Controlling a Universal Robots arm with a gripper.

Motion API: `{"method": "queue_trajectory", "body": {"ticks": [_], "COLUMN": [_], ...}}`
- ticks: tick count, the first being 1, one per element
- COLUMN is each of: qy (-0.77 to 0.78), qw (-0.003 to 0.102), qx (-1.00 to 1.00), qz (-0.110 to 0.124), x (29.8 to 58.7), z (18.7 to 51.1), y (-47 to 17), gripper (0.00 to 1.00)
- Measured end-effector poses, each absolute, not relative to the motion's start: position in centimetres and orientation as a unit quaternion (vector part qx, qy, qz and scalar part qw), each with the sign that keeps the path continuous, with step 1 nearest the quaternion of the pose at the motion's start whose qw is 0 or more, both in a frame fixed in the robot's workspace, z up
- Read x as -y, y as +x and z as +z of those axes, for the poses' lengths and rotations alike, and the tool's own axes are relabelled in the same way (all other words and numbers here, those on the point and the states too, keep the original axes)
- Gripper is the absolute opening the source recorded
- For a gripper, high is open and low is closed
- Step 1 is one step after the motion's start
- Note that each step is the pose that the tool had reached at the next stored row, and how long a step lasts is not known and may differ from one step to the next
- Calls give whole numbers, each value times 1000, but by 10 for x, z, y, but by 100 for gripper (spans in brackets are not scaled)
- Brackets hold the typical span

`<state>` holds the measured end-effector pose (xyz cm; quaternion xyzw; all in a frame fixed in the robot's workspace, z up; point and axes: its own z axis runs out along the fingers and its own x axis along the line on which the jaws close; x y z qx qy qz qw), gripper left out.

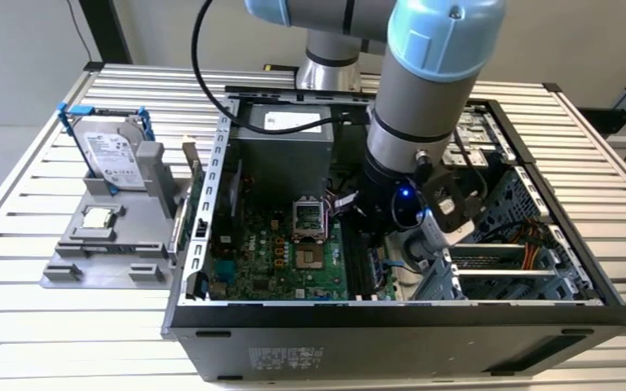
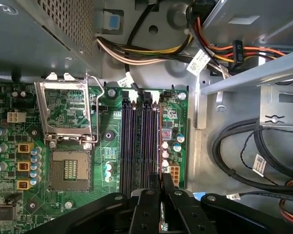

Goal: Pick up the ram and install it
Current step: 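Insert the ram into the slot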

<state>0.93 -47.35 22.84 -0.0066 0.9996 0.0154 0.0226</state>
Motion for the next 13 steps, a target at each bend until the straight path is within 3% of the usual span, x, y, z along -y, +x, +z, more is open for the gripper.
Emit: {"method": "queue_trajectory", "body": {"ticks": [13], "qy": [-7], "qw": [22], "qx": [-1000], "qz": [14], "x": [474], "z": [222], "y": [9], "gripper": [0]}}
